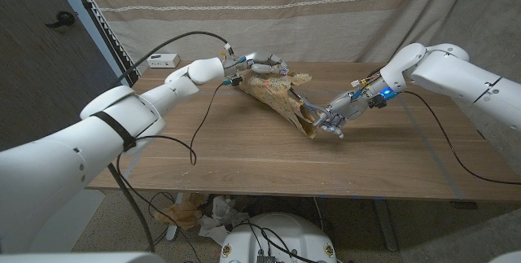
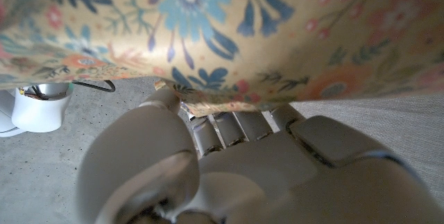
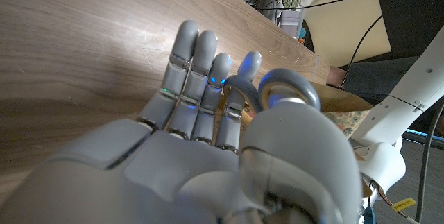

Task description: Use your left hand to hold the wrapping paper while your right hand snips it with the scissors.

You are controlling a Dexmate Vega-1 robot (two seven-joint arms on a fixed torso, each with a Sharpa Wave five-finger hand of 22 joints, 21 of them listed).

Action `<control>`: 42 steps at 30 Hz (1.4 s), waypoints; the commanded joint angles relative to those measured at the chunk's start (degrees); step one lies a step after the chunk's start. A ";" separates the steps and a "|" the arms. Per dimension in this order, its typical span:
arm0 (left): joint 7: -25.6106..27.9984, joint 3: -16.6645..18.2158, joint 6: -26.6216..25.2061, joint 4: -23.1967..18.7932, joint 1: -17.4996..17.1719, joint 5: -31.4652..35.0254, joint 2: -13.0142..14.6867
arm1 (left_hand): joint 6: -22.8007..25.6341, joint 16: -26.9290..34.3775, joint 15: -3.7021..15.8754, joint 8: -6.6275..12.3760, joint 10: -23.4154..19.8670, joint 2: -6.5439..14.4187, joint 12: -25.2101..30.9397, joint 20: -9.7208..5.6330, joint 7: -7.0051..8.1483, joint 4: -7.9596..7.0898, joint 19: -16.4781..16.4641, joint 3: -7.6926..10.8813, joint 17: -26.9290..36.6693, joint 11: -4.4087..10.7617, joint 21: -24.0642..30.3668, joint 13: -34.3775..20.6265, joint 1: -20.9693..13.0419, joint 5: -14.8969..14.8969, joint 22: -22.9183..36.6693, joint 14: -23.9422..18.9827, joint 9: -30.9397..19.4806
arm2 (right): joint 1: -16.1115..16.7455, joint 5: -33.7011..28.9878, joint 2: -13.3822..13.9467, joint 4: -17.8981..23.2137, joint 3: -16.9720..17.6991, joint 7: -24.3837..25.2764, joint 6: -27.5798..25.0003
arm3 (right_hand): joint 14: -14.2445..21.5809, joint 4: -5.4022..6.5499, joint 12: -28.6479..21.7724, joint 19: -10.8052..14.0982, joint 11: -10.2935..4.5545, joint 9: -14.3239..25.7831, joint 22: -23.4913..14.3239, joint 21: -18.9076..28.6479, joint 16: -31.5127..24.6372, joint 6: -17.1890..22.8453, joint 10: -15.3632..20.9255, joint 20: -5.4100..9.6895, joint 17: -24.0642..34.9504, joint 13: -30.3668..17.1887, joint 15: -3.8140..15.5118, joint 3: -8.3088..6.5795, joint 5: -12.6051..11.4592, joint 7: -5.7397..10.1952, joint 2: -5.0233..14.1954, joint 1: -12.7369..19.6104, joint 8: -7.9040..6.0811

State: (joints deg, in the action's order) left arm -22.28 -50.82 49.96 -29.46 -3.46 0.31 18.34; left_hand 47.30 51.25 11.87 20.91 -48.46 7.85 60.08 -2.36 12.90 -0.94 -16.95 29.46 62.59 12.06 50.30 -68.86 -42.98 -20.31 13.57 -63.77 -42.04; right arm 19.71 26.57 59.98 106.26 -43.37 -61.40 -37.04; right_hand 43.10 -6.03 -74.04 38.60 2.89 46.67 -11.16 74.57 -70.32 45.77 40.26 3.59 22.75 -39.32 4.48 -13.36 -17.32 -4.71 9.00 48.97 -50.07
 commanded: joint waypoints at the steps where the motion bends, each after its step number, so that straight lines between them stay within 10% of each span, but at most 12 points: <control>1: 0.30 0.52 -0.76 -1.68 -0.79 0.49 0.89 | 3.96 0.38 0.64 0.20 -0.63 -0.15 -0.29 -3.94 -0.07 -0.01 0.01 0.47 0.36 0.03 0.44 -0.32 0.57 0.12 -0.02 -0.62 -0.15 | -0.09 -0.10 -0.19 -0.03 -0.37 0.26 -0.01 | 0.41 -0.44 -0.13 -0.59 -1.30 -0.11 -0.02 0.79 0.49 3.72 4.47 3.83 0.42 -0.13 5.05 -1.84 0.77 -3.25 2.67 3.92 -0.59; 23: 1.47 3.43 -8.47 -16.25 -6.47 2.01 7.50 | 4.01 0.26 0.64 0.12 -0.66 -0.19 -0.35 -3.93 -0.06 0.05 0.12 0.73 0.16 0.03 0.75 -0.33 0.78 0.17 -0.17 -0.23 -0.23 | -0.26 0.66 -0.48 -0.43 -0.31 -0.04 0.07 | 0.79 0.37 -0.08 -1.23 -1.15 -0.91 0.25 2.68 0.81 3.68 4.87 4.03 0.65 0.21 5.17 -3.07 3.14 -3.22 2.01 4.76 -0.73; 42: 2.56 5.17 -10.94 -19.80 -8.33 2.99 9.34 | 4.06 0.17 0.64 -0.06 -0.64 -0.26 -0.37 -3.90 -0.06 0.17 0.18 0.91 -0.11 0.03 0.98 -0.32 0.90 0.18 -0.28 -0.08 -0.09 | -0.47 1.11 -0.66 -0.35 -0.76 -0.55 -0.76 | 0.92 0.81 -0.01 -1.51 -1.35 -1.16 0.50 4.37 0.90 3.28 5.13 4.19 0.93 0.39 5.23 -3.33 4.53 -3.02 1.71 4.86 -1.11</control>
State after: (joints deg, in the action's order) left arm -20.22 -46.56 40.29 -46.94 -10.76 2.82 26.58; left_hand 47.54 51.53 11.87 20.79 -48.46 7.63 59.76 -2.36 13.12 -0.88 -16.97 29.88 62.58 12.06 50.74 -69.11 -42.29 -20.32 13.31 -63.77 -42.09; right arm 19.42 27.54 59.54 106.03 -43.84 -61.59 -37.51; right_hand 43.91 -4.23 -73.88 37.45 3.40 45.45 -10.65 78.48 -69.49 45.78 40.77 3.47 23.54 -39.01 4.32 -15.17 -13.01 -4.71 7.79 50.18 -50.71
